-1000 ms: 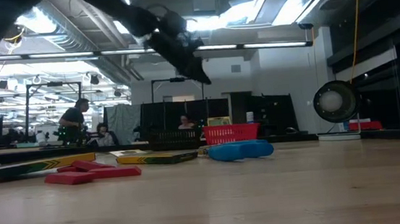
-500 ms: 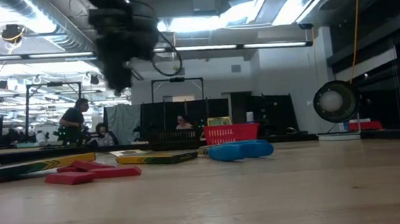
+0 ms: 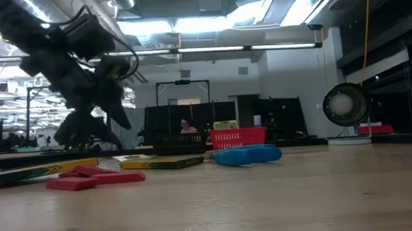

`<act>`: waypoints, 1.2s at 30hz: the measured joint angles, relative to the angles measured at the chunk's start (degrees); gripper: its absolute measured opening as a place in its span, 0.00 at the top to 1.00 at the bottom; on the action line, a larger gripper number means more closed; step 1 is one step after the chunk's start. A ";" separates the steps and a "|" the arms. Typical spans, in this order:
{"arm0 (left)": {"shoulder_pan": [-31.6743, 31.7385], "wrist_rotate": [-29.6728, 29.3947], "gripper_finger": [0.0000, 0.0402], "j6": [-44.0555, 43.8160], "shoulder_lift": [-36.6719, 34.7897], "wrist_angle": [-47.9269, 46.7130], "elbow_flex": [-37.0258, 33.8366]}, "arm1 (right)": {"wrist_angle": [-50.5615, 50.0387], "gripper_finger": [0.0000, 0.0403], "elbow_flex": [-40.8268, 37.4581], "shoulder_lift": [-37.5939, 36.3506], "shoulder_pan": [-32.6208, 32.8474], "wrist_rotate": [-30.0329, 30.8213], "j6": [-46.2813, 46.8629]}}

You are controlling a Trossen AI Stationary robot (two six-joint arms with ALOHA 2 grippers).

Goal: Pick & Place School Supplies
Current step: Put the yellow crayon box into the red bin

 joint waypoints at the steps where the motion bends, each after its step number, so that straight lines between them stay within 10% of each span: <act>1: -0.17 -0.88 0.61 -0.16 0.41 0.87 -0.38 | 0.11 0.52 0.00 0.00 0.17 0.00 -0.01; 25: -6.53 -1.52 0.65 -0.28 14.88 14.35 -0.23 | 4.28 0.52 0.00 0.00 0.80 0.20 -2.52; 36: -5.85 -0.60 0.99 1.20 15.52 15.25 -0.31 | 4.26 0.52 0.00 0.00 0.78 0.22 -3.04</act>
